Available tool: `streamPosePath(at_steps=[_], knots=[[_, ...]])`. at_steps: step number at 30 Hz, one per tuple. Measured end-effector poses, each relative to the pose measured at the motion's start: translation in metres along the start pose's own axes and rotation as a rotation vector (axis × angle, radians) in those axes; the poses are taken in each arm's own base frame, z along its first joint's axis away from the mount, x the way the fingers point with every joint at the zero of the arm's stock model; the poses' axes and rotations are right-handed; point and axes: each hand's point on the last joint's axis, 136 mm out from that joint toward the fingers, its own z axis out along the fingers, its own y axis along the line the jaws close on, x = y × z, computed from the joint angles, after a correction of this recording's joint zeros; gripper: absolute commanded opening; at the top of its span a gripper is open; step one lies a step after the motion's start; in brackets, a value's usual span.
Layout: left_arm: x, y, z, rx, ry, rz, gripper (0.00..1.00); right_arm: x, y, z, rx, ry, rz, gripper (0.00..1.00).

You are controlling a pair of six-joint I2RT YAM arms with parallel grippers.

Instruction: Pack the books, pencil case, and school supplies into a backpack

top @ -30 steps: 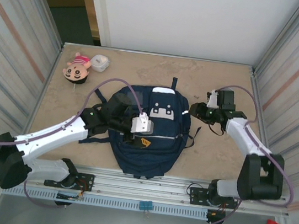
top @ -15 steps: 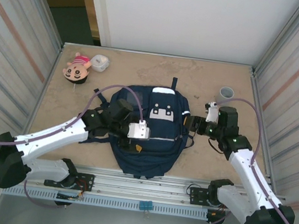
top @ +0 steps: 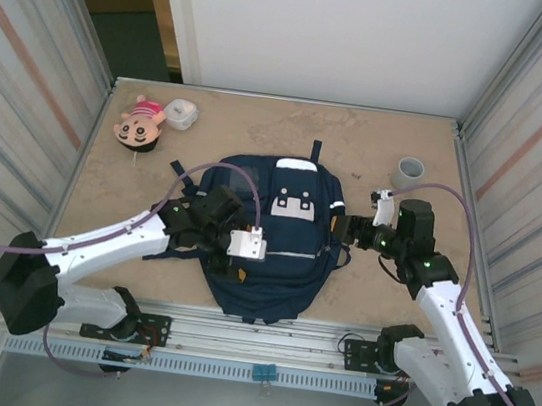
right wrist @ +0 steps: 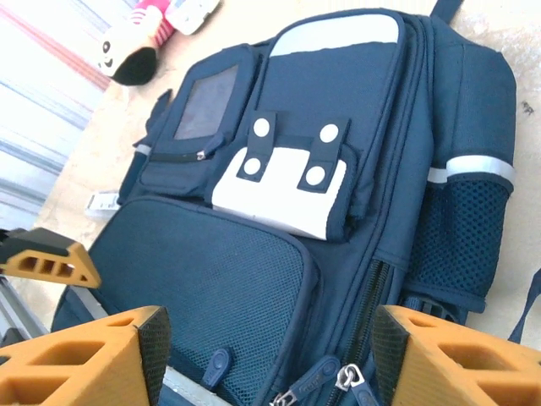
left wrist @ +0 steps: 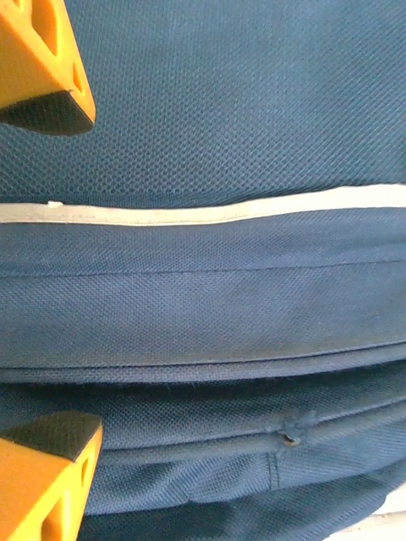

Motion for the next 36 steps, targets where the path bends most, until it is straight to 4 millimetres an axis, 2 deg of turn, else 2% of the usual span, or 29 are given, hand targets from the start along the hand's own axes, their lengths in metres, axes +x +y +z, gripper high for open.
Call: streamPosePath(at_steps=[3, 5, 7, 8, 10, 11, 13, 15, 20, 23, 33, 36], knots=[[0.001, 0.000, 0.005, 0.006, 0.001, -0.002, 0.83, -0.003, 0.001, -0.001, -0.004, -0.011, -0.009, 0.68], [0.002, 0.003, 0.008, -0.008, -0.001, 0.003, 0.71, -0.004, 0.003, -0.001, -0.010, -0.018, -0.014, 0.69], [0.004, 0.005, 0.012, -0.020, 0.003, -0.002, 0.54, -0.006, 0.005, -0.002, -0.016, -0.027, -0.019, 0.70], [0.004, 0.005, 0.013, -0.022, 0.003, 0.000, 0.50, -0.007, 0.005, -0.003, -0.018, -0.030, -0.021, 0.70], [0.004, 0.005, 0.014, -0.023, -0.012, -0.016, 0.35, -0.009, 0.007, -0.004, -0.022, -0.046, -0.029, 0.74], [0.005, 0.005, 0.014, -0.018, -0.026, -0.031, 0.28, -0.010, 0.007, -0.005, -0.024, -0.053, -0.035, 0.79], [0.004, 0.009, 0.008, -0.017, -0.077, -0.088, 0.13, -0.010, 0.004, -0.005, -0.029, -0.071, -0.036, 0.83], [0.003, 0.015, -0.001, -0.026, -0.136, -0.142, 0.05, -0.007, 0.001, -0.005, -0.037, -0.073, -0.030, 0.84], [-0.008, 0.045, -0.033, -0.099, -0.301, -0.226, 0.01, -0.004, 0.005, 0.000, -0.108, -0.047, -0.043, 0.86], [-0.011, 0.054, -0.045, -0.105, -0.383, -0.257, 0.00, 0.002, 0.010, 0.006, -0.163, -0.010, -0.058, 0.86], [-0.007, 0.056, -0.053, -0.052, -0.509, -0.335, 0.00, 0.035, 0.018, 0.037, -0.318, 0.178, 0.002, 0.89], [-0.010, 0.056, -0.054, -0.050, -0.523, -0.327, 0.00, 0.038, 0.019, 0.044, -0.341, 0.210, 0.018, 0.89]])
